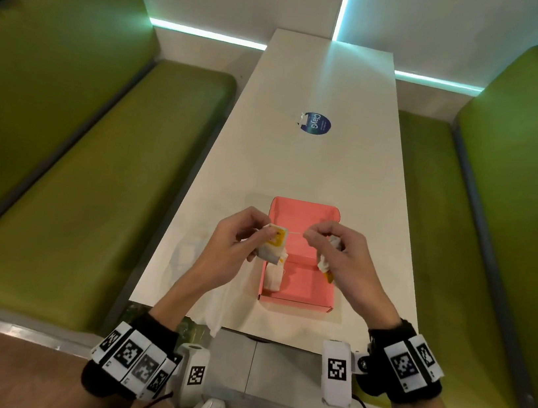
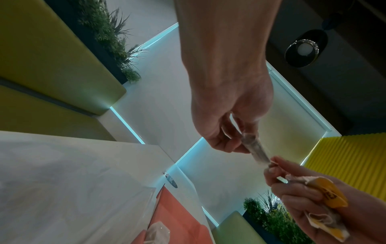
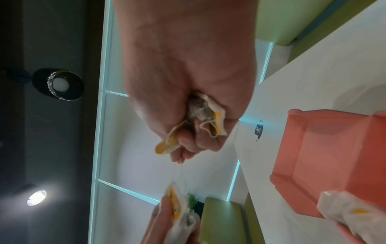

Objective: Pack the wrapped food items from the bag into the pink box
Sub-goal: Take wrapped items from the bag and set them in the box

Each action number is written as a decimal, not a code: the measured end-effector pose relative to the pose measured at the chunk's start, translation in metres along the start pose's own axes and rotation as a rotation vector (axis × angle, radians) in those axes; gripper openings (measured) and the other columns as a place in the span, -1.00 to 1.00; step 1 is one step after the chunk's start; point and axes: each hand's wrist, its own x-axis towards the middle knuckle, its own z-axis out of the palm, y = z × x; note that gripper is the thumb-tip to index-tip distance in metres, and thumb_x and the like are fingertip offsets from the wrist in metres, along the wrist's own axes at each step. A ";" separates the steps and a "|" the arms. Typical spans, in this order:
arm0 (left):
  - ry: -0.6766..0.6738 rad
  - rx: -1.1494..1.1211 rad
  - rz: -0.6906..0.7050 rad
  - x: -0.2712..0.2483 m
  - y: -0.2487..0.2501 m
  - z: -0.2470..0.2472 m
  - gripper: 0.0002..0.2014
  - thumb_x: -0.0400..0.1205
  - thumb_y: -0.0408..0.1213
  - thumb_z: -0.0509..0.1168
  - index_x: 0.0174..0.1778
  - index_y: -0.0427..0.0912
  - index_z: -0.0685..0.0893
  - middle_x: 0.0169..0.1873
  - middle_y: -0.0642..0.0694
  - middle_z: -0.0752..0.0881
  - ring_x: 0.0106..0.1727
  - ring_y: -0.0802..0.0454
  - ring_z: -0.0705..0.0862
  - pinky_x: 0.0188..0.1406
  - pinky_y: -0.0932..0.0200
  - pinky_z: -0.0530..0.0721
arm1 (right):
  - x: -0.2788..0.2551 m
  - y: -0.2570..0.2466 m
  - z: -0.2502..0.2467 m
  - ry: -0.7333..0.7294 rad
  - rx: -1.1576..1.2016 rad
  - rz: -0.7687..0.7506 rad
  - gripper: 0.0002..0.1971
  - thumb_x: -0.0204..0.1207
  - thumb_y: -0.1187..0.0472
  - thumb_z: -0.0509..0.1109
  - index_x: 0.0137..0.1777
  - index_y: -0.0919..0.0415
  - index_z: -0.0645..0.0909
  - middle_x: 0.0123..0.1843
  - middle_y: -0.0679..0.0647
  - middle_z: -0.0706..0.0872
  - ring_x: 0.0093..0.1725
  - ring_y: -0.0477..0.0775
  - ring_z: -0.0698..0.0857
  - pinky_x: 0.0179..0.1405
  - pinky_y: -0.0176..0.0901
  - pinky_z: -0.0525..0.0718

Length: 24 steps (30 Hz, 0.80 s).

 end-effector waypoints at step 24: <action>0.089 -0.181 -0.017 -0.009 0.013 0.010 -0.90 0.74 -0.51 0.22 -0.07 -0.29 0.58 -0.16 -0.41 0.60 -0.37 -0.07 0.61 -0.45 0.15 0.62 | -0.017 -0.013 0.010 -0.290 -0.186 -0.046 -0.91 0.63 0.22 0.43 -0.12 0.16 0.67 -0.47 -0.24 0.58 -0.53 -0.04 0.39 -0.57 -0.28 0.38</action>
